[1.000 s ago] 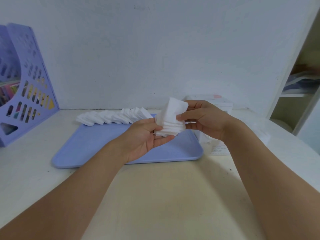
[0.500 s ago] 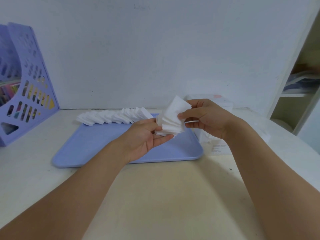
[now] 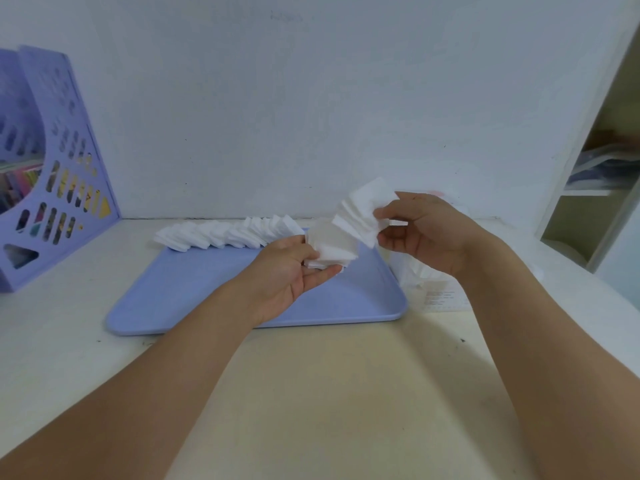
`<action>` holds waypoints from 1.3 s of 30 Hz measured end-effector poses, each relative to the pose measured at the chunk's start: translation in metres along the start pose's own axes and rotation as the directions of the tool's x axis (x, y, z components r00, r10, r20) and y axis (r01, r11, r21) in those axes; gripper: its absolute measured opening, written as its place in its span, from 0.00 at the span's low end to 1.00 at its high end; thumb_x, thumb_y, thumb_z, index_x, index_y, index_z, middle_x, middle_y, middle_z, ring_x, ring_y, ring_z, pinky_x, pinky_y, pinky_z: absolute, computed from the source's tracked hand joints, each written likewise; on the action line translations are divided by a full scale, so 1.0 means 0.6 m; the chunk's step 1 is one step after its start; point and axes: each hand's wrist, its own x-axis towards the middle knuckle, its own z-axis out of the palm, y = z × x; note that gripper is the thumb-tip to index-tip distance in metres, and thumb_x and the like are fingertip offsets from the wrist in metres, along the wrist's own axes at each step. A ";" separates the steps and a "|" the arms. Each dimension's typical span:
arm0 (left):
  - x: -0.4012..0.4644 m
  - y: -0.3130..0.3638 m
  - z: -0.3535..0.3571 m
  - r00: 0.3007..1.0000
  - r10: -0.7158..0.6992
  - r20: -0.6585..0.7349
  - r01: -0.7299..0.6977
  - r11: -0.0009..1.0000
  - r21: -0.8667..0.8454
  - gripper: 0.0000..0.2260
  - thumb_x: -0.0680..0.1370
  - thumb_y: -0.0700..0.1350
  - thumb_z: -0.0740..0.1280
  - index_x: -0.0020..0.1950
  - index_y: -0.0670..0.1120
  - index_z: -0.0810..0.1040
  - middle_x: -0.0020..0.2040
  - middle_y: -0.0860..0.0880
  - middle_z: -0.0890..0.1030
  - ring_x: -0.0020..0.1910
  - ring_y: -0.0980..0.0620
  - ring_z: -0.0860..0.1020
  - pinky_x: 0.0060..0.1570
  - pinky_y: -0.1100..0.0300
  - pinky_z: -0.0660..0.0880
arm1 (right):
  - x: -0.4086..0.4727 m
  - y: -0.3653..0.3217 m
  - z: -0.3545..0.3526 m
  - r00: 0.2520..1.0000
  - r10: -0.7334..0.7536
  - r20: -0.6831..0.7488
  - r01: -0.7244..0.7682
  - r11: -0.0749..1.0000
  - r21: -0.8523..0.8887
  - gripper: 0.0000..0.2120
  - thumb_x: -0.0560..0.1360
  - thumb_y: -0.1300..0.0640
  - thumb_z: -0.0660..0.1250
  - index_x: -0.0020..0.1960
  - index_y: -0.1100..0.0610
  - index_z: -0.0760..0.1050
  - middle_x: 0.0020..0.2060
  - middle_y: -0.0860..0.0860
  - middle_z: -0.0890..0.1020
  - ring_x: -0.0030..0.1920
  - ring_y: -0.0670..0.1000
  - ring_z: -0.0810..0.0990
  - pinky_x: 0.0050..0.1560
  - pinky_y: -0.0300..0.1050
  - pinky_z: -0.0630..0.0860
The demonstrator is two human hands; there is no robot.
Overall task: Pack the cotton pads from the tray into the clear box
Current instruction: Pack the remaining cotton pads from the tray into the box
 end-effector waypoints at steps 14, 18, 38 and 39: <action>0.006 -0.010 0.017 0.987 0.130 -0.095 -0.136 0.989 -0.062 0.17 0.82 0.29 0.59 0.69 0.40 0.74 0.63 0.43 0.83 0.60 0.46 0.83 0.60 0.54 0.79 | -0.001 0.009 0.035 0.994 0.107 -0.029 -0.104 0.990 0.090 0.06 0.73 0.72 0.67 0.47 0.66 0.81 0.40 0.56 0.82 0.40 0.51 0.84 0.44 0.44 0.83; 0.007 -0.011 0.021 0.976 0.187 -0.108 -0.196 0.978 -0.076 0.16 0.81 0.30 0.58 0.67 0.41 0.75 0.62 0.43 0.83 0.60 0.46 0.83 0.61 0.54 0.79 | -0.001 0.013 0.049 0.989 0.139 -0.049 -0.129 0.976 0.175 0.07 0.73 0.73 0.67 0.46 0.66 0.81 0.38 0.55 0.84 0.38 0.51 0.85 0.41 0.44 0.83; 0.002 -0.006 0.035 0.974 0.190 -0.126 -0.202 0.975 -0.093 0.15 0.85 0.47 0.60 0.68 0.43 0.76 0.64 0.45 0.82 0.62 0.49 0.81 0.65 0.54 0.76 | -0.001 0.021 0.067 0.987 0.151 -0.047 -0.147 0.986 0.082 0.09 0.70 0.70 0.74 0.49 0.61 0.82 0.39 0.53 0.84 0.39 0.50 0.83 0.40 0.40 0.81; 0.002 -0.007 0.034 0.972 0.198 -0.124 -0.208 0.975 -0.074 0.15 0.84 0.47 0.61 0.69 0.42 0.75 0.64 0.45 0.82 0.63 0.49 0.81 0.65 0.54 0.76 | -0.001 0.022 0.067 0.988 0.148 -0.042 -0.145 0.986 0.079 0.10 0.70 0.70 0.74 0.49 0.62 0.82 0.39 0.54 0.84 0.39 0.50 0.84 0.40 0.40 0.81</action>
